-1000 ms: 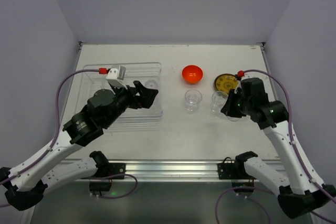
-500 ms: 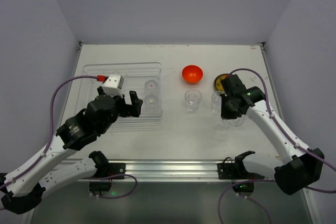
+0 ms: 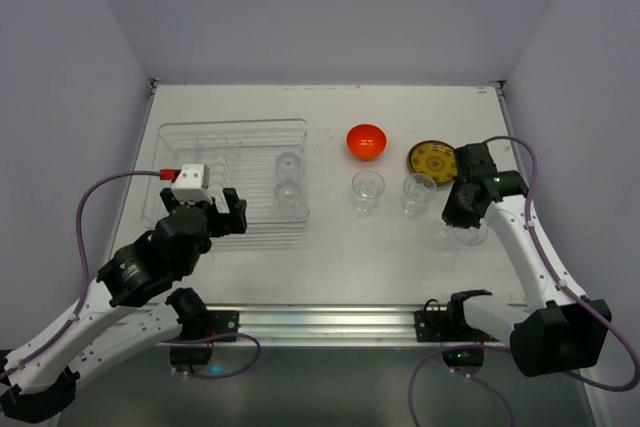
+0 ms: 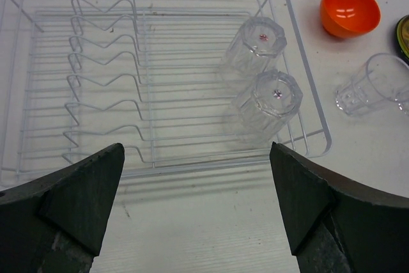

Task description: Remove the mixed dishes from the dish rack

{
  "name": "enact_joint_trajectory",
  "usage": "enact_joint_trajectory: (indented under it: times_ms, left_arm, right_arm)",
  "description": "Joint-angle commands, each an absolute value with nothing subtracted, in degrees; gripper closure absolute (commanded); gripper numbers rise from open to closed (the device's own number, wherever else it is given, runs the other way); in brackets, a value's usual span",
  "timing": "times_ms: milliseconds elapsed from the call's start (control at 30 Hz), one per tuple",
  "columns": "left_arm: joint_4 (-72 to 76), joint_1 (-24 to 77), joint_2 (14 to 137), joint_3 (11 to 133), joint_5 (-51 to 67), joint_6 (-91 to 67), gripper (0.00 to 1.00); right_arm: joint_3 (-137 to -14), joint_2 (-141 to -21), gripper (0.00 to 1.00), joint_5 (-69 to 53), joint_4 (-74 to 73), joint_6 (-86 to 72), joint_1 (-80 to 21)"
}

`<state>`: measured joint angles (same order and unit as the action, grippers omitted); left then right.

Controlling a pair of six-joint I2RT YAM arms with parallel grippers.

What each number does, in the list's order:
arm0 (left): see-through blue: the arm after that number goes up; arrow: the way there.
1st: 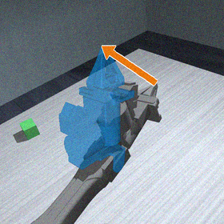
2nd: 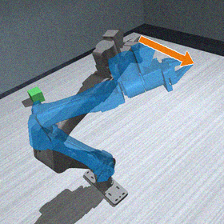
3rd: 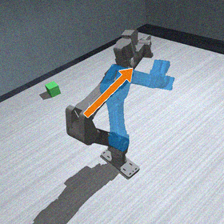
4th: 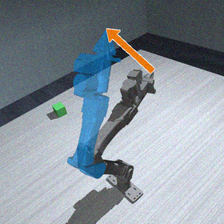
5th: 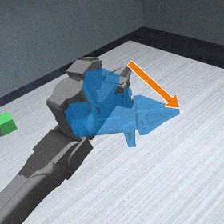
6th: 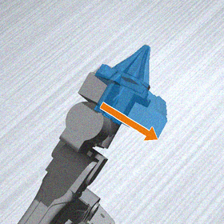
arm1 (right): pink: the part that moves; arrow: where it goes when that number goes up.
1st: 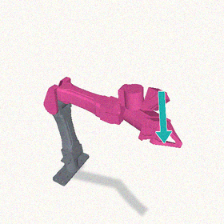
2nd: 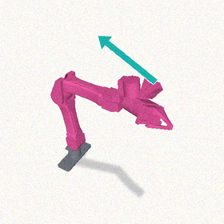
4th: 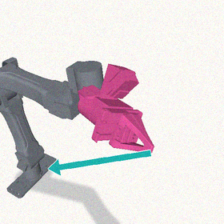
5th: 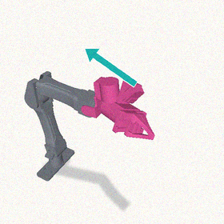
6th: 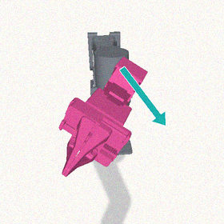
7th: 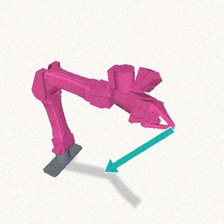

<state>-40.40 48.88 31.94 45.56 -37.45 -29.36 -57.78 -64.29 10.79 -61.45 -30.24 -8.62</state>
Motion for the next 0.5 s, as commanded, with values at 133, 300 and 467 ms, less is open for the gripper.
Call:
enact_joint_trajectory:
  times_ms: [133,300,467]
  left_arm:
    - [-39.3,48.9,31.6,44.5,-41.5,-30.0,0.00]
    - [-38.1,49.5,29.9,43.9,-40.4,-29.0,0.00]
    - [-37.9,50.0,29.0,43.8,-39.7,-28.8,0.00]
  right_arm:
    - [-51.8,-66.3,1.00,12.1,-56.3,-36.1,-0.8]
    - [-49.3,-66.8,1.00,14.1,-55.4,-37.9,-0.3]
    - [-48.5,-70.7,1.00,13.8,-53.0,-37.4,-0.3]
